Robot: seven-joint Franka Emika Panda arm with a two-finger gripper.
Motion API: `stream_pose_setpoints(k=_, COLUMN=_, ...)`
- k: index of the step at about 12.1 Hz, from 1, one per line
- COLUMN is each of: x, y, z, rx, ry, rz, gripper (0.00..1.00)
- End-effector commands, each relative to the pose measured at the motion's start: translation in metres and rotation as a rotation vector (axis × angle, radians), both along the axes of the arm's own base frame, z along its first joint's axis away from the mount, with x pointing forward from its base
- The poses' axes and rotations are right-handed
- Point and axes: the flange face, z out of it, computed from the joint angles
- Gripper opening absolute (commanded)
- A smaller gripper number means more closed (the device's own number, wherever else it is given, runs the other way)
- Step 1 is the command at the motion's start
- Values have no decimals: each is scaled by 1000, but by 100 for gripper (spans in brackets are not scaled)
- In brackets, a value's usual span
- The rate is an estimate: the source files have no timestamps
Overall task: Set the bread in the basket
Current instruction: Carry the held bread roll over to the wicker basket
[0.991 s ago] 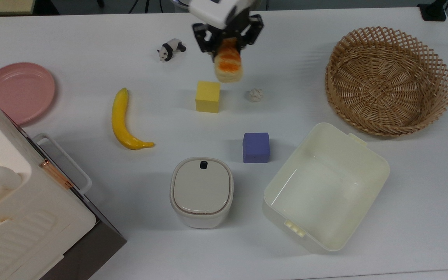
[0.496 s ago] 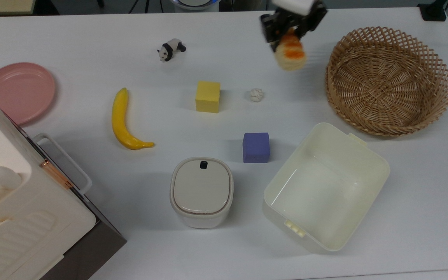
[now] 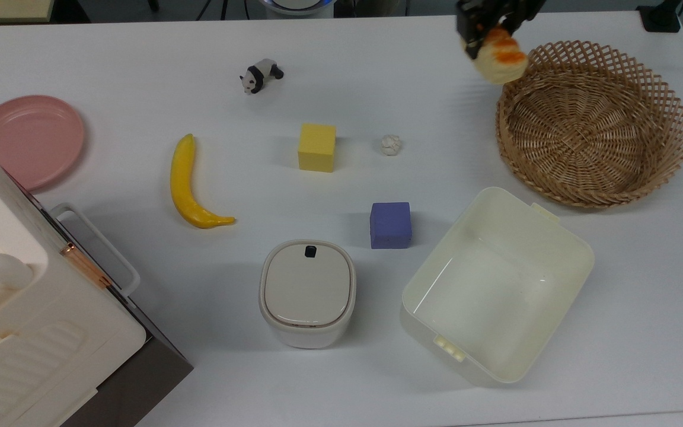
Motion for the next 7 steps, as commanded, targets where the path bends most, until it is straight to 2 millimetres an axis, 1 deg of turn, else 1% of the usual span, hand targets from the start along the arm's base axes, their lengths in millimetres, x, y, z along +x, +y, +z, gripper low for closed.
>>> stream_pose_setpoints(k=1, x=-23, y=49, z=-5, rx=-4, ry=-6, rz=69, gripper=53)
stream_pose_setpoints(k=4, x=-39, y=70, z=-4, rx=-12, ry=-22, rz=104, gripper=53)
stream_pose_setpoints(k=7, x=-48, y=83, z=-3, rx=6, ry=-36, rz=123, gripper=52)
